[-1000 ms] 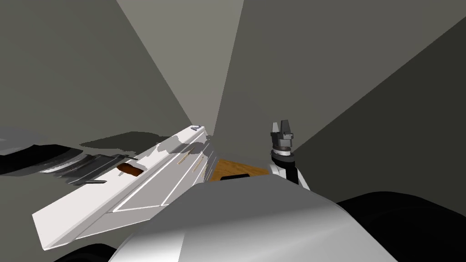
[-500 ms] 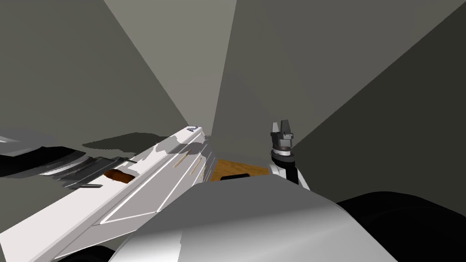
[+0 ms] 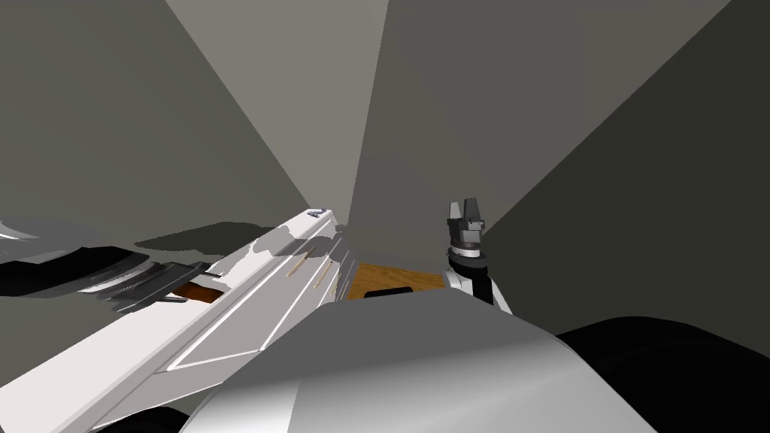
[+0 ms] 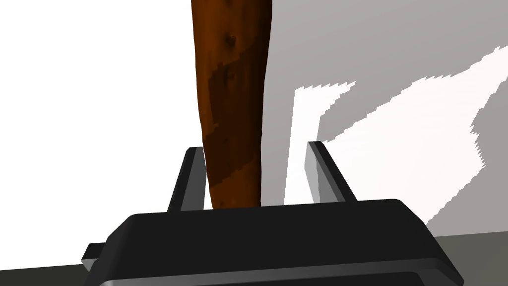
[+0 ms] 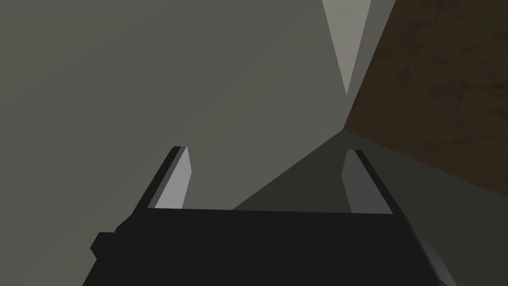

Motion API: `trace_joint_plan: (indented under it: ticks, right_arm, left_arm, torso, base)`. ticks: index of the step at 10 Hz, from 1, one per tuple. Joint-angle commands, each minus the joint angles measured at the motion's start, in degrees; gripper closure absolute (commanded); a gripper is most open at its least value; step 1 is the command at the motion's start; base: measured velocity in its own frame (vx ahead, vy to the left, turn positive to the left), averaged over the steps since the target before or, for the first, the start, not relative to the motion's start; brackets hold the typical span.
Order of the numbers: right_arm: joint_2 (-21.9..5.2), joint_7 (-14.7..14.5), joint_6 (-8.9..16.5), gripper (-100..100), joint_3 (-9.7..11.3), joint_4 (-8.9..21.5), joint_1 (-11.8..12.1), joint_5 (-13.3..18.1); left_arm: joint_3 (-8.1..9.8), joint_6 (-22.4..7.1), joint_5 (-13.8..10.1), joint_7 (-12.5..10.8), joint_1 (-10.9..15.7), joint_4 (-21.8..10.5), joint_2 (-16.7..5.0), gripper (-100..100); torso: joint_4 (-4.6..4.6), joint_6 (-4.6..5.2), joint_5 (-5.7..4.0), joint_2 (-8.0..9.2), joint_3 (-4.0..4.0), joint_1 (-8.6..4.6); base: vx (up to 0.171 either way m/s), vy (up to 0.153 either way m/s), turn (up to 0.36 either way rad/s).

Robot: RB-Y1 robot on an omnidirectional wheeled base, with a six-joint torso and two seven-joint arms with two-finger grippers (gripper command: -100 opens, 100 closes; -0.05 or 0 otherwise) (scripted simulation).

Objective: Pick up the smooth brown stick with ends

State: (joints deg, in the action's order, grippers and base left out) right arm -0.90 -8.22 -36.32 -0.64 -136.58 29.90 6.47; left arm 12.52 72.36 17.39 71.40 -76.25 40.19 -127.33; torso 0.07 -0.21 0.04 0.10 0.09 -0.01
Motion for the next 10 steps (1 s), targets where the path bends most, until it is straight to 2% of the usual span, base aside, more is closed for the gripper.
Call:
trace_joint_plan:
  ticks: [1,4,5,6,8,9,10]
  right_arm:
    - [0.0,0.0,0.0,0,0.0,0.0,0.0,0.0]
    - [0.0,0.0,0.0,0,0.0,0.0,0.0,0.0]
    - [0.0,0.0,0.0,0,0.0,0.0,0.0,0.0]
    - [0.0,0.0,0.0,0,0.0,0.0,0.0,0.0]
    - [0.0,0.0,0.0,0,0.0,0.0,0.0,0.0]
    - [0.0,0.0,0.0,0,0.0,0.0,0.0,0.0]
    - [0.0,0.0,0.0,0,0.0,0.0,0.0,0.0]
  left_arm:
    - [0.00,0.0,0.0,0.0,0.0,0.0,0.0,100]
    - [0.01,0.0,0.0,0.0,0.0,0.0,0.0,100]
    - [0.01,0.0,0.0,0.0,0.0,0.0,0.0,0]
    - [0.03,1.8,0.3,0.9,0.7,-1.6,-0.3,100]
    - [-0.11,3.2,0.8,1.5,1.7,-2.6,-0.4,100]
    - [-0.09,2.5,0.7,1.1,1.4,-2.1,-0.3,100]
    - [-0.11,2.7,0.7,1.2,1.4,-2.2,-0.3,0]
  torso:
    - [0.00,0.00,0.00,0.00,0.00,0.00]
    - [-0.02,-0.01,-0.01,-0.07,-0.04,-0.02]
    - [-0.02,-0.01,-0.01,-0.07,-0.04,-0.02]
    - [-0.02,-0.01,-0.01,-0.07,-0.04,-0.03]
    - [-0.03,-0.09,-0.06,-0.20,-0.11,-0.15]
    - [-0.03,-0.06,-0.08,-0.21,-0.11,-0.18]
    - [-0.04,-0.01,-0.06,-0.16,-0.10,-0.14]
  base:
    - [0.000,0.000,0.000]
    - [0.000,0.000,-0.003]
    - [0.000,0.000,0.000]
    - [0.040,-0.016,0.128]
    - [0.056,-0.031,0.128]
    - [0.023,-0.014,0.025]
    - [0.000,0.000,0.000]
